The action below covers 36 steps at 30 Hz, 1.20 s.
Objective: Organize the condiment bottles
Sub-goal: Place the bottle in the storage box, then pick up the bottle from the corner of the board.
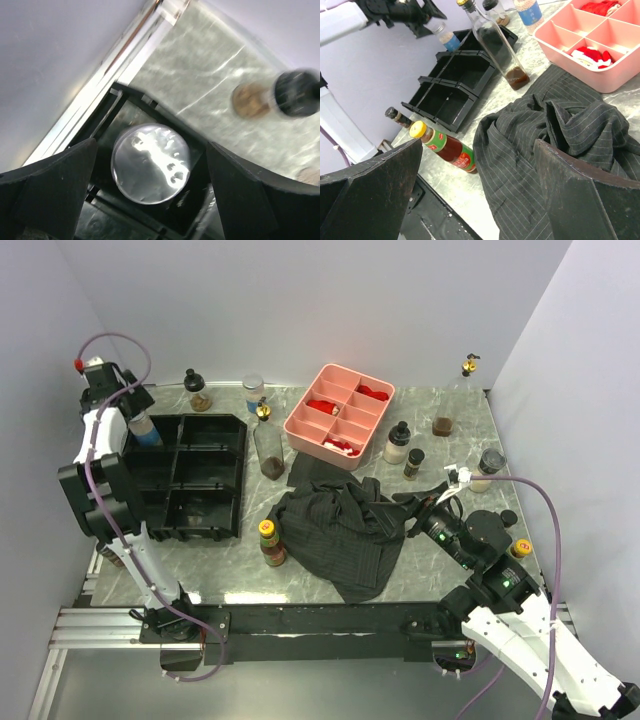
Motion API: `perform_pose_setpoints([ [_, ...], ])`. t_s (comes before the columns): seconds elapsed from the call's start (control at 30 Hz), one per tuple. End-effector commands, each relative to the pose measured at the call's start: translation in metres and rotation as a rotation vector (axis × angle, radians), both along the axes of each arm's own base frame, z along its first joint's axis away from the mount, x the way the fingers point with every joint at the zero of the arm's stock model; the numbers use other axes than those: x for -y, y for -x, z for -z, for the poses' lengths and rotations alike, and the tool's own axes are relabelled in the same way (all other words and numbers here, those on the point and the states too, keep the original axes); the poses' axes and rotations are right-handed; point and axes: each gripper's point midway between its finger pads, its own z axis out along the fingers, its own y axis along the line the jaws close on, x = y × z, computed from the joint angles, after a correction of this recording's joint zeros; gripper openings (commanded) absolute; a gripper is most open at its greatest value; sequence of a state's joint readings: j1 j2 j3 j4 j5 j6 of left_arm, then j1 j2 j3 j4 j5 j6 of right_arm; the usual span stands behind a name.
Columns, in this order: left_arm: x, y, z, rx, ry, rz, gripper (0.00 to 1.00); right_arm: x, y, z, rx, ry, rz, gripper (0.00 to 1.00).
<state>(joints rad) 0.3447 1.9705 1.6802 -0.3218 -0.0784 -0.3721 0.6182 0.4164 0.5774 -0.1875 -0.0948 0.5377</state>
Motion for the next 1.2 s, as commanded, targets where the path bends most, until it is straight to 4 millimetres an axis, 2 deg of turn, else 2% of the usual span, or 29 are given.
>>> perform_pose_setpoints([
  [0.0,-0.003,-0.007,-0.066,0.125,-0.022,-0.022,0.97,0.003,-0.004,-0.011,0.041,0.001,0.022,1.0],
  [0.07,0.002,0.0,-0.072,0.114,0.003,-0.017,0.96,0.004,-0.005,-0.01,0.032,0.008,0.028,1.0],
  [0.1,0.007,0.004,-0.081,0.122,0.011,-0.011,0.97,0.004,-0.004,-0.012,0.034,0.005,0.028,1.0],
  [0.17,0.02,0.013,-0.082,0.11,0.054,0.025,0.96,0.004,-0.004,-0.01,0.025,0.007,0.028,1.0],
  [0.2,0.028,0.02,-0.097,0.135,0.062,0.046,0.97,0.005,-0.004,-0.009,0.023,0.009,0.031,1.0],
  [0.23,0.037,0.026,-0.09,0.121,0.088,0.07,0.97,0.005,-0.005,-0.008,0.018,0.012,0.036,1.0],
  [0.27,0.045,0.031,-0.092,0.124,0.09,0.09,0.97,0.007,-0.005,-0.004,0.008,0.026,0.04,1.0],
  [0.3,0.057,0.039,-0.111,0.161,0.076,0.122,0.96,0.008,-0.005,-0.005,0.008,0.032,0.049,1.0],
  [0.33,0.068,0.047,-0.103,0.149,0.081,0.147,0.96,0.009,-0.006,-0.004,0.006,0.042,0.054,1.0],
  [0.37,0.078,0.056,-0.126,0.206,0.049,0.183,0.96,0.012,-0.006,0.0,0.002,0.065,0.061,1.0],
  [0.4,0.096,0.06,-0.133,0.221,0.037,0.224,0.96,0.013,-0.006,-0.001,0.005,0.072,0.066,1.0],
  [0.43,0.105,0.067,-0.129,0.216,0.032,0.239,0.96,0.016,-0.006,-0.001,0.011,0.078,0.078,1.0],
  [0.47,0.118,0.079,-0.153,0.276,0.007,0.272,0.97,0.019,-0.005,0.001,0.008,0.095,0.081,1.0],
  [0.5,0.135,0.085,-0.161,0.296,0.001,0.313,0.96,0.021,-0.005,0.001,0.009,0.097,0.09,1.0],
  [0.53,0.144,0.093,-0.156,0.297,-0.002,0.331,0.96,0.022,-0.003,-0.001,0.014,0.093,0.089,1.0],
  [0.57,0.153,0.107,-0.177,0.355,-0.025,0.352,0.96,0.023,-0.001,-0.001,0.009,0.091,0.089,1.0],
  [0.6,0.168,0.111,-0.186,0.399,-0.036,0.389,0.96,0.024,0.0,-0.001,0.01,0.09,0.089,1.0],
  [0.63,0.175,0.117,-0.174,0.396,-0.036,0.403,0.96,0.024,0.001,-0.002,0.008,0.09,0.089,1.0],
  [0.67,0.181,0.129,-0.186,0.445,-0.047,0.417,0.96,0.025,0.002,-0.003,0.007,0.093,0.088,1.0],
  [0.7,0.189,0.131,-0.189,0.469,-0.047,0.437,0.96,0.025,0.002,-0.003,0.003,0.096,0.089,1.0],
  [0.73,0.19,0.134,-0.183,0.461,-0.039,0.437,0.96,0.026,0.003,-0.004,0.0,0.098,0.089,1.0],
  [0.83,0.195,0.139,-0.189,0.468,-0.013,0.442,0.97,0.028,0.006,-0.005,-0.007,0.103,0.088,0.99],
  [1.03,0.204,0.129,-0.194,0.471,-0.008,0.465,0.98,0.03,0.009,-0.006,-0.002,0.086,0.09,0.98],
  [1.07,0.207,0.122,-0.184,0.438,0.008,0.471,0.98,0.03,0.009,-0.006,0.0,0.087,0.091,0.98],
  [1.13,0.214,0.115,-0.183,0.421,0.022,0.49,0.98,0.03,0.009,-0.007,0.009,0.091,0.091,0.98],
  [1.17,0.216,0.108,-0.171,0.384,0.023,0.503,0.98,0.034,0.007,-0.009,0.017,0.102,0.113,0.98],
])
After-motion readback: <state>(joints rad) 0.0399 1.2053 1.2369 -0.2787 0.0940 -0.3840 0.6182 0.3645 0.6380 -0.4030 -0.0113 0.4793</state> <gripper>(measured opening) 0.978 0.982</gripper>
